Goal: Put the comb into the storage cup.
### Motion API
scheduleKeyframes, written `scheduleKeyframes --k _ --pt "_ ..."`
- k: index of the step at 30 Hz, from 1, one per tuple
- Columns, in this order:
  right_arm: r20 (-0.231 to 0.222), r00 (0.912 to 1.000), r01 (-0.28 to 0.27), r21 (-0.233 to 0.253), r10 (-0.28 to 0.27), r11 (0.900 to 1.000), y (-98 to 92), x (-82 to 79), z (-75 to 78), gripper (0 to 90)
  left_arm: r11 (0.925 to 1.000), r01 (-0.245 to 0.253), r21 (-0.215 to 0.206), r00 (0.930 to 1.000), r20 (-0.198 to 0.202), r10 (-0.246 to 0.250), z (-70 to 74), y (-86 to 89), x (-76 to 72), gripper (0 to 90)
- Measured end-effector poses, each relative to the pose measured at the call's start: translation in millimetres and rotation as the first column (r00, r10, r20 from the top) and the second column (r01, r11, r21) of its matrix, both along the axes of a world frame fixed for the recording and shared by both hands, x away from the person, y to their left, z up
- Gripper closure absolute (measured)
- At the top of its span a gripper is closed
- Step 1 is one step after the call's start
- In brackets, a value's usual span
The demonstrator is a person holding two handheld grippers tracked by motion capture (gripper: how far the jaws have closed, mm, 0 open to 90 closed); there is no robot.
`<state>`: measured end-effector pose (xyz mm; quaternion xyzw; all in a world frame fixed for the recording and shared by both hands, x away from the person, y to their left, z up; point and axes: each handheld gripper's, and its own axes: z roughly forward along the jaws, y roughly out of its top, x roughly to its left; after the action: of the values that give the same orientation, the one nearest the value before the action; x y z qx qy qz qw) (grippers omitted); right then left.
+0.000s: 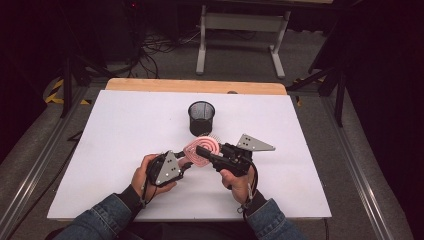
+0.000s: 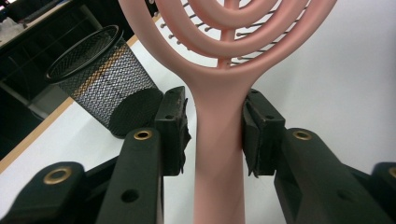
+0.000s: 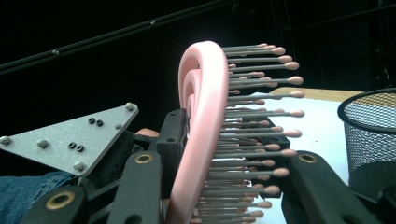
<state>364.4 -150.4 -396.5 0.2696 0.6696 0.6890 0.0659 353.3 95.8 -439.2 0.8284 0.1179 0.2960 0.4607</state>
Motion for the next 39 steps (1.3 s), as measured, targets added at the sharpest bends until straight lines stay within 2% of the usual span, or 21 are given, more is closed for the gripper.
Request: scheduleKeyframes --k 4,9,10,13,14,15,22,25,30,34,39 --pt "0.015 0.9998 0.011 -0.013 -0.011 1.000 0.0 -1.1 1.2 62.4 0.9999 -0.009 0.004 1.0000 0.000 0.009 0.1 -0.2 -0.2 59.5" --pt "0.026 0.9993 0.029 -0.014 -0.029 0.999 -3.3 -1.2 3.1 62.6 0.9999 0.011 -0.003 0.9998 -0.016 -0.011 0.2 -0.1 0.1 50.5" --pt "0.032 0.9988 0.036 -0.014 -0.035 0.999 -5.1 -1.2 4.4 62.7 0.9998 0.020 -0.005 0.9996 -0.021 -0.020 0.4 -0.1 0.2 45.5" --pt "0.034 0.9987 0.039 -0.012 -0.038 0.999 -6.7 -1.3 5.4 62.8 0.9997 0.025 -0.006 0.9992 -0.032 -0.025 0.3 -0.1 0.6 43.0" --pt "0.038 0.9985 0.040 -0.012 -0.040 0.999 -7.6 -1.5 6.1 62.9 0.9996 0.024 -0.014 0.9990 -0.037 -0.025 0.2 0.1 0.9 40.5" --pt "0.042 0.9981 0.045 -0.012 -0.044 0.999 -8.6 -1.9 7.1 63.0 0.9996 0.022 -0.018 0.9989 -0.040 -0.023 0.2 -0.1 1.3 32.8" --pt "0.056 0.9972 0.051 -0.022 -0.050 0.998 -11.9 -3.6 10.9 63.3 0.9981 0.044 -0.043 0.9964 -0.070 -0.047 0.8 3.3 3.3 17.6" --pt "0.061 0.9966 0.057 -0.026 -0.055 0.998 -13.9 -3.8 12.2 63.3 0.9956 0.059 -0.072 0.9927 -0.101 -0.066 1.5 8.1 5.5 13.4" --pt "0.072 0.9949 0.073 -0.035 -0.071 0.997 -16.8 -4.3 13.9 63.5 0.9925 0.078 -0.095 0.9892 -0.117 -0.089 3.2 13.2 6.6 9.1" --pt "0.088 0.9921 0.094 -0.049 -0.089 0.994 -19.2 -4.9 15.6 63.6 0.9899 0.082 -0.116 0.9882 -0.119 -0.096 5.9 21.1 8.2 6.4" --pt "0.098 0.9898 0.109 -0.059 -0.103 0.992 -22.0 -4.9 17.0 63.6 0.9913 0.064 -0.115 0.9909 -0.110 -0.077 7.9 27.2 9.2 6.8"
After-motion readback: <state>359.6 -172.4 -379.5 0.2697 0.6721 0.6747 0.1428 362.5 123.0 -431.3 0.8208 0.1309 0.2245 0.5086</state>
